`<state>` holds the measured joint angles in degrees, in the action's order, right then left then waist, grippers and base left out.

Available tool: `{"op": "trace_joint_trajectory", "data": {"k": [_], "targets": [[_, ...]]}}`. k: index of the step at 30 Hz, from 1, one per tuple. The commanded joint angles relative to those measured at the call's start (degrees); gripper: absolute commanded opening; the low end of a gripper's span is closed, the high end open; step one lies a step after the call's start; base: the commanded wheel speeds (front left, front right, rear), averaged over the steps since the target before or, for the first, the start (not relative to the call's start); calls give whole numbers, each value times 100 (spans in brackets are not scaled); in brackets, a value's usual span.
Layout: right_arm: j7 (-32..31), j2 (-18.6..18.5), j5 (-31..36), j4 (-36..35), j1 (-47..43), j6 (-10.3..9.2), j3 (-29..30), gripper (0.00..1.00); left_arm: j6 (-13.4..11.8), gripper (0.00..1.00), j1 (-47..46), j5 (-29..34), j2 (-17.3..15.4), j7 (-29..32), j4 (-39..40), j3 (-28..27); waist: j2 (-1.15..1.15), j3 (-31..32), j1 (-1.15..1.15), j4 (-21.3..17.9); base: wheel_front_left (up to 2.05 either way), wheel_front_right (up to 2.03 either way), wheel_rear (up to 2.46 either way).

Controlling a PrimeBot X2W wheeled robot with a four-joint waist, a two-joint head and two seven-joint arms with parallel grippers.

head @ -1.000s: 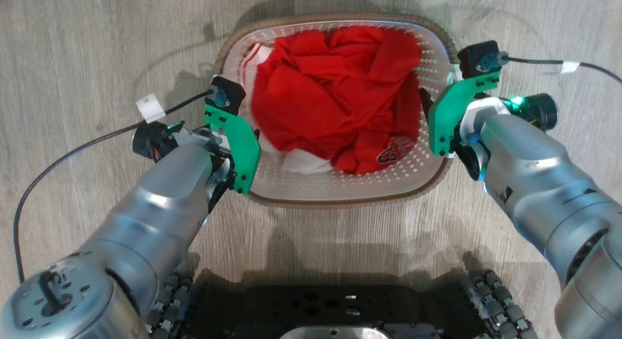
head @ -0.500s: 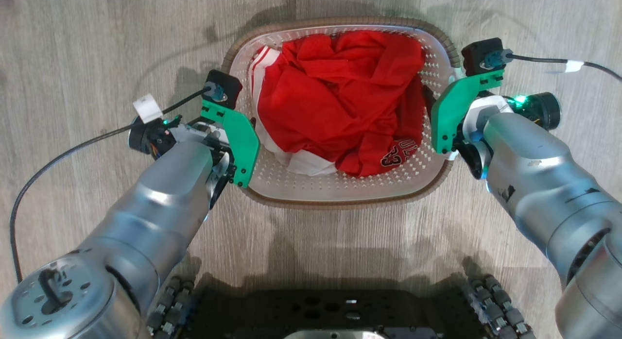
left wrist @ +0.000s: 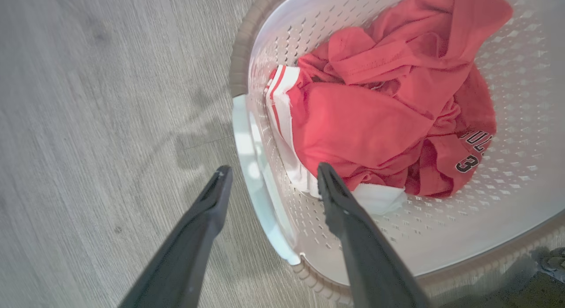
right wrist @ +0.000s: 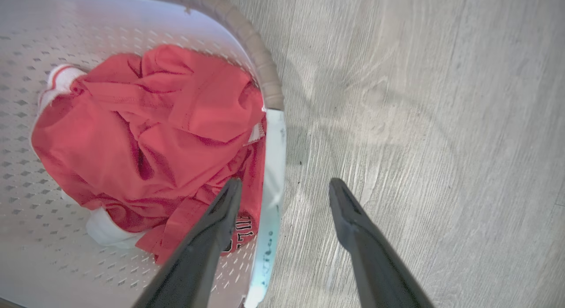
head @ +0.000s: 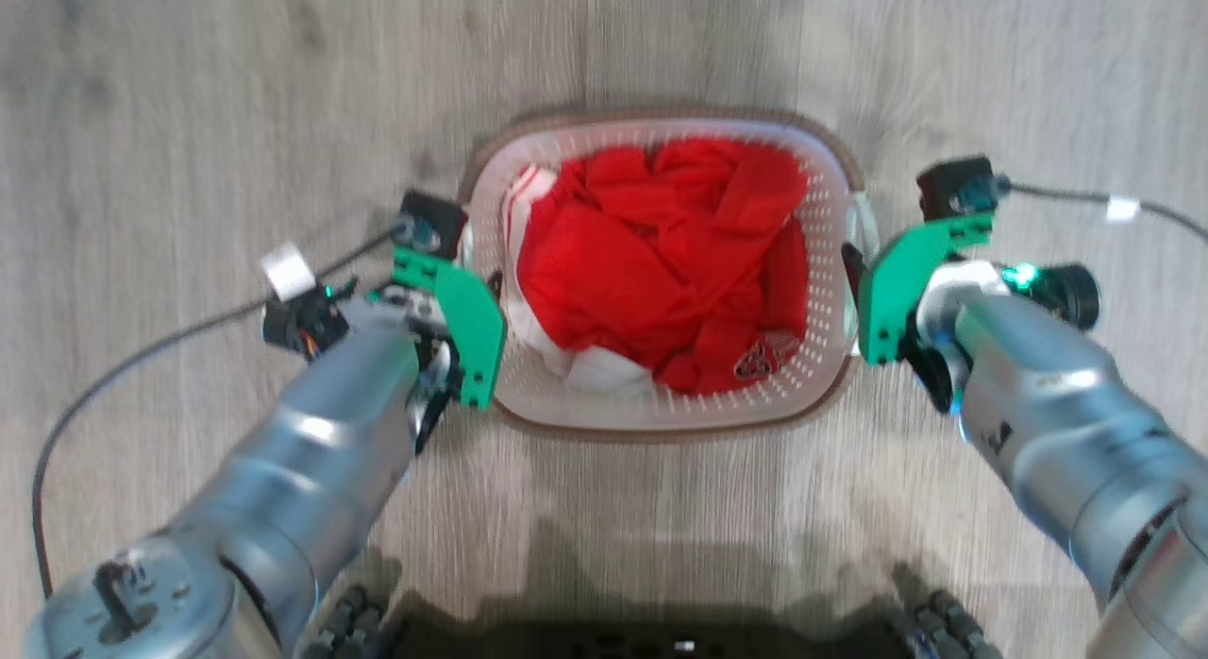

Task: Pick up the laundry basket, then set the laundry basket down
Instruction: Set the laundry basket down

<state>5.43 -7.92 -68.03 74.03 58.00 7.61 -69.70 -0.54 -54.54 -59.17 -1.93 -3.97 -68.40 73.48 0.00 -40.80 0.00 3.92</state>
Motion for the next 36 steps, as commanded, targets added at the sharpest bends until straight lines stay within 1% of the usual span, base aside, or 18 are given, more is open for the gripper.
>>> {"op": "trace_joint_trajectory", "data": {"k": [1,2,6,8,10,11,14,17,18,21,24,26,28,29,31,34,36], "targets": [[177,-73,28,-8,-441,-12,72,100,-44,100,160,37,-95,-164,17,-48,0,459,0,17,0,0,0],[177,-73,28,-8,-441,-12,72,100,-44,100,160,37,-95,-164,17,-48,0,459,0,17,0,0,0],[668,-81,-94,-8,-733,-12,347,100,-113,100,540,159,-95,-677,58,-37,0,1067,0,50,0,0,0],[842,-82,-169,-8,-871,-12,511,100,-202,100,726,86,-95,-872,126,-85,0,1366,0,107,0,0,0],[923,-33,-194,-8,-1044,-12,632,100,-350,100,939,-90,-95,-1007,141,-263,0,1708,0,120,0,0,0],[948,15,-201,-57,-1169,-12,793,100,-441,100,1146,-184,-95,-1076,186,-399,0,2030,0,115,0,0,0],[953,-117,25,-411,-1298,-12,1272,100,-513,100,1344,-87,-95,-1098,360,-623,0,2513,0,105,0,0,0],[955,-285,560,-900,-1549,-12,1930,100,-688,100,1521,305,-174,-1100,696,-1126,0,2888,0,89,0,0,0],[955,-354,785,-1114,-1647,-12,2257,100,-751,100,1598,479,-234,-1100,871,-1334,0,2996,0,88,0,0,0],[955,-455,1565,-1917,-2198,-12,3395,100,-955,100,1960,1101,-422,-1101,1589,-2113,0,3372,0,99,0,0,0],[956,-374,2492,-2881,-2916,-12,4607,100,-1017,100,2458,1831,-538,-1102,2466,-2964,0,3647,0,123,0,0,0],[956,-178,3126,-3557,-3403,-12,5340,100,-966,100,2828,2246,-534,-1102,3043,-3577,0,3809,0,133,0,0,0],[956,59,3749,-4193,-3828,-12,5848,100,-832,100,3200,2585,-459,-1102,3660,-4278,0,3953,0,140,0,0,0],[956,158,4018,-4488,-4000,-12,6024,100,-732,100,3366,2836,-423,-1102,4000,-4579,0,3983,0,142,0,0,0],[956,330,4337,-5015,-4275,-12,6341,100,-535,100,3702,3225,-314,-1102,4479,-5072,0,4028,0,152,0,0,0],[956,451,4740,-5687,-4632,-12,6637,100,-251,100,4091,3495,-155,-1102,4950,-5719,0,4100,0,211,0,0,0],[956,486,4825,-6058,-4872,-12,6741,100,-119,100,4288,3621,-112,-1102,5144,-6014,0,4150,0,226,0,0,0]]}}
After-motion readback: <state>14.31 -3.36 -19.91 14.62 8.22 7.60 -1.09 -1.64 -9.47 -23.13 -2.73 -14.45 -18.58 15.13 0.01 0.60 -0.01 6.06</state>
